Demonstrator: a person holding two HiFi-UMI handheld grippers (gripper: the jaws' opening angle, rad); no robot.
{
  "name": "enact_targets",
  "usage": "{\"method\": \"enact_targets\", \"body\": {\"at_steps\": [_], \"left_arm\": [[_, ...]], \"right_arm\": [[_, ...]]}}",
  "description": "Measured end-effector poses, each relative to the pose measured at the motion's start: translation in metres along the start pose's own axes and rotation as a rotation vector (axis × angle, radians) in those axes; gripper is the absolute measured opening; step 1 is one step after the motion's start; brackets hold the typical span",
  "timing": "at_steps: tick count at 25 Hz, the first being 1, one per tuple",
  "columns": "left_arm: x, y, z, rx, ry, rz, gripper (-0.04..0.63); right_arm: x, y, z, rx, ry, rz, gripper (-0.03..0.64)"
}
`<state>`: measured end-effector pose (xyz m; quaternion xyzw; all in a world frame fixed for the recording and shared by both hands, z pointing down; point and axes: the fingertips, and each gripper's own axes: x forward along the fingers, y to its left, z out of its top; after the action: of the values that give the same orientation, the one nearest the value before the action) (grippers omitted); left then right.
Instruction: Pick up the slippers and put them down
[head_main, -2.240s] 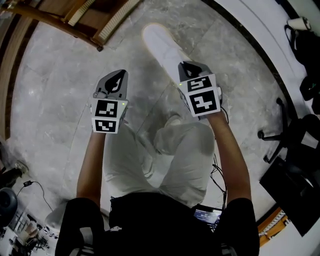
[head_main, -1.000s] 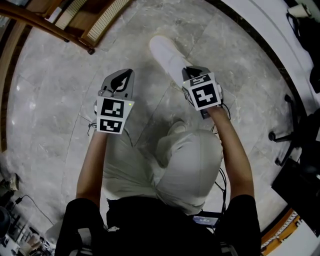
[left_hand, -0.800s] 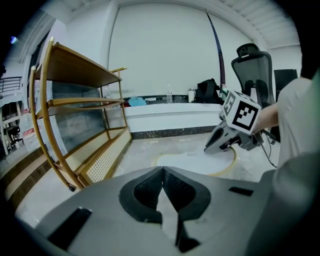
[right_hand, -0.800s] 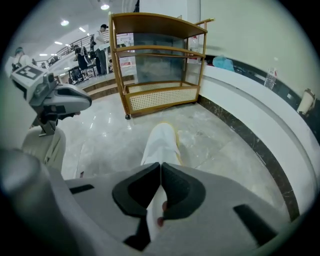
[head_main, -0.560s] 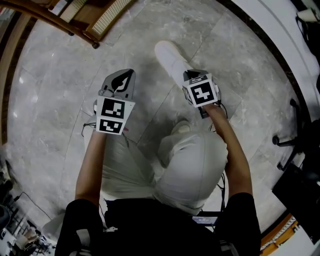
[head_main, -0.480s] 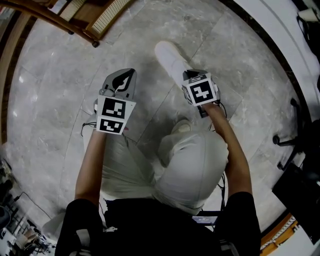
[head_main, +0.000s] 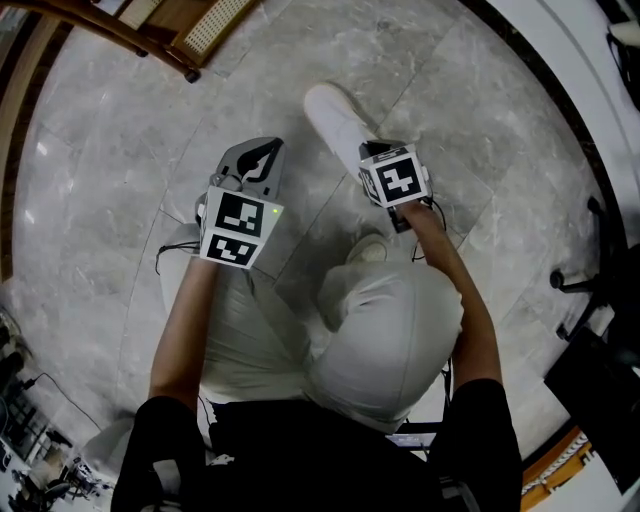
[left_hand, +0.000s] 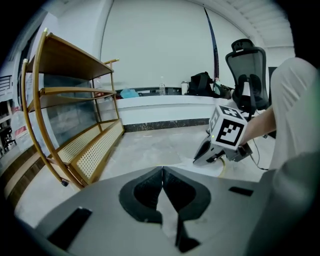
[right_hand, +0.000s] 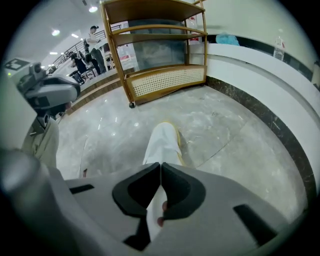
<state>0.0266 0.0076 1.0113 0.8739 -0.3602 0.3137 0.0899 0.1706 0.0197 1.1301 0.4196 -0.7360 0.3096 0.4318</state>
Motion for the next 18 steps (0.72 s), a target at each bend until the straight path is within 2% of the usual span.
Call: {"method": "enact_targets", "body": {"at_steps": [18], "left_arm": [[0.012, -0.015, -0.031, 0.011, 0.051, -0.071, 0.005]], "right_arm": [[0.047, 0.017, -0.040, 0.068, 0.052, 0.050, 0.005]]}}
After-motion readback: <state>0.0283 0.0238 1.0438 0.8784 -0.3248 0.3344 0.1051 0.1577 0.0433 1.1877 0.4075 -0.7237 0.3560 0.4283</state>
